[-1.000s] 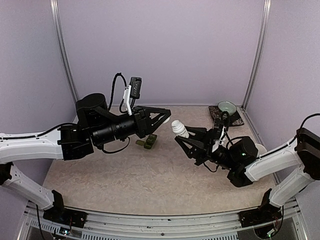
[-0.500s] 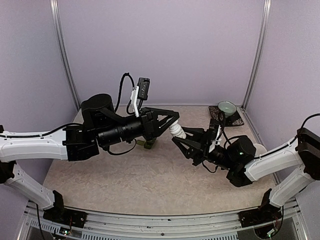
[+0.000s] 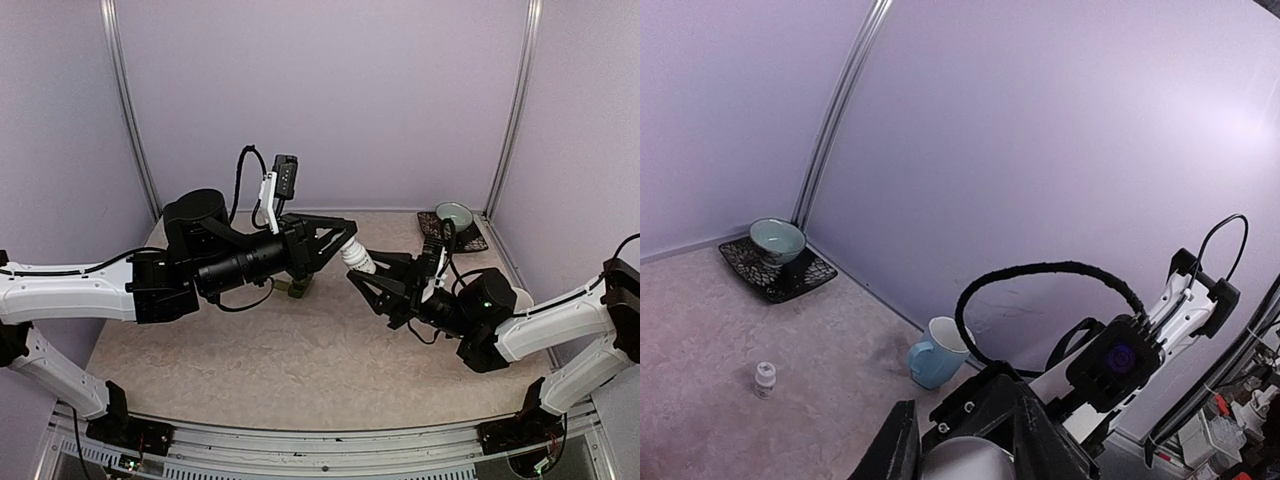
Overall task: Sort the pills into containers
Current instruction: Close the lid of the pill bottle.
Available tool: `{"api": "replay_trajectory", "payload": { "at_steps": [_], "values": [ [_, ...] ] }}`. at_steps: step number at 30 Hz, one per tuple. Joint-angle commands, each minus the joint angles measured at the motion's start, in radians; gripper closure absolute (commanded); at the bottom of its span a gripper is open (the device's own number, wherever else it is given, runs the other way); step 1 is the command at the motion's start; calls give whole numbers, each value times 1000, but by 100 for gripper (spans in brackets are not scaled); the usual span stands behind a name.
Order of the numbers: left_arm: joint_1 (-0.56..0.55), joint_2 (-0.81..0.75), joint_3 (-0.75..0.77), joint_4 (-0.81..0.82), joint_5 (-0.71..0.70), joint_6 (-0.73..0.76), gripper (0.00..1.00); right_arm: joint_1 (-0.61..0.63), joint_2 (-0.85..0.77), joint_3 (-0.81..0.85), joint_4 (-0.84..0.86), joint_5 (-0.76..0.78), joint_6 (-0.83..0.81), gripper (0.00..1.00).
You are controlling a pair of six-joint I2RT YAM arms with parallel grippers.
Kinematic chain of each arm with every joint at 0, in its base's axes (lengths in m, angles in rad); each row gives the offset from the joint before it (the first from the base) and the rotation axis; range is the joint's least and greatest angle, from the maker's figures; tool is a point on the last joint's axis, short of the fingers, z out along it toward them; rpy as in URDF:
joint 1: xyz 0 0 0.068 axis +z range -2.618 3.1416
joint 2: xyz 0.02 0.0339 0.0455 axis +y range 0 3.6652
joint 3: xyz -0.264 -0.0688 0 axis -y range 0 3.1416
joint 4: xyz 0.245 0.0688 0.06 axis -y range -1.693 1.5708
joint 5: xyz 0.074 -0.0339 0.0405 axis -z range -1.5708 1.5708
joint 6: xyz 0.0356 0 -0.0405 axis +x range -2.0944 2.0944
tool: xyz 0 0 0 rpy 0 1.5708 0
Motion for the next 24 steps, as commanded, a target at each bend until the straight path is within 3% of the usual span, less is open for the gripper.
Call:
{"api": "replay_trajectory", "payload": {
  "at_steps": [1,24],
  "values": [
    [-9,-18,-6,-14,-29,28,82,11,-31,24,-22,15,-20,98],
    [-21,1,-9,-7,-24,1,82,22,-20,97,-135,132,-39,98]
  ]
}}
